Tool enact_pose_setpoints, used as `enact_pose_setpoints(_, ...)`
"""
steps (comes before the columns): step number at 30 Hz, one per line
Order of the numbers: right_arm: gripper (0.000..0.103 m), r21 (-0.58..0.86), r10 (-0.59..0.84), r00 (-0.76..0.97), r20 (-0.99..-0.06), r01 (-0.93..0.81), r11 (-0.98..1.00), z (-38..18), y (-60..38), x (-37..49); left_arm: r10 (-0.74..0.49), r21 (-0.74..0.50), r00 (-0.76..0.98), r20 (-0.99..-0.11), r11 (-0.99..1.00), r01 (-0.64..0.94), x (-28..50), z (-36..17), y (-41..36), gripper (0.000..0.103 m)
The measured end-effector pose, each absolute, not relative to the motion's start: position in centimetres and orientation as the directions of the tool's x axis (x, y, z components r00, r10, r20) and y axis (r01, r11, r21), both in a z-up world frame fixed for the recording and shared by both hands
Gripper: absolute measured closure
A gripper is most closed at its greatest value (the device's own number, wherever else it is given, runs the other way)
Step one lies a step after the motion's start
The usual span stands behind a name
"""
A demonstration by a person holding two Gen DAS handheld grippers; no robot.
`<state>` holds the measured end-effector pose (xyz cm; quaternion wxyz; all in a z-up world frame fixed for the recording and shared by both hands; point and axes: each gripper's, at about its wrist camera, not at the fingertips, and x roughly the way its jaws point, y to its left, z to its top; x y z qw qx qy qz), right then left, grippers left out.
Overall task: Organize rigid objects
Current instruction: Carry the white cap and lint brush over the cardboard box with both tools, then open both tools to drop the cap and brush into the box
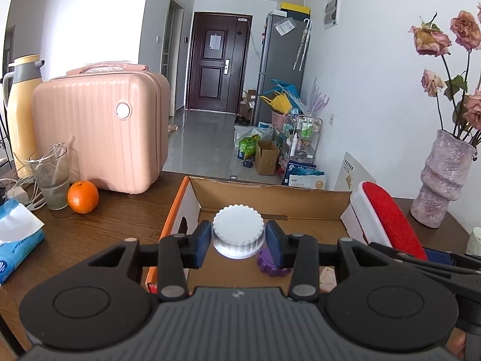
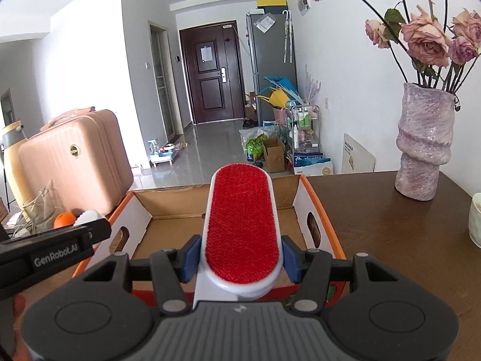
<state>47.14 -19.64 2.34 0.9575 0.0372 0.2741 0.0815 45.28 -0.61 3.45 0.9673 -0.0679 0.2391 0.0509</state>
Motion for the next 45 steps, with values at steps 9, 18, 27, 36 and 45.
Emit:
enact_pose_setpoints(9,0.048,0.111,0.166,0.821,-0.546,-0.126,0.986,1.7,-19.4,49.9,0.076,-0.099,0.870,-0.486,0.985,-0.142,47.7,3.3,-0.2,0.062)
enact_pose_setpoints(18,0.048,0.119,0.170,0.793,-0.585,-0.124,0.985,0.9,-19.3,53.1,0.079,-0.098,0.858,-0.507,0.984,-0.149,50.3,2.9,0.5,0.062)
enact_pose_setpoints(27,0.048,0.121,0.177,0.757,-0.629,-0.130,0.984,-0.2,-19.1,55.7,0.074,-0.085,0.832,-0.550,0.986,-0.145,52.9,2.0,1.1,0.062)
enact_pose_setpoints(36,0.047,0.124,0.206,0.744,-0.636,-0.165,0.978,-0.6,-19.2,57.1,0.056,-0.068,0.821,-0.568,0.991,-0.114,54.3,1.4,1.0,0.057)
enact_pose_setpoints(45,0.010,0.096,0.167,0.791,-0.589,-0.137,0.986,0.9,-20.0,55.7,0.074,-0.061,0.826,-0.559,0.990,-0.130,53.5,1.8,1.6,0.000)
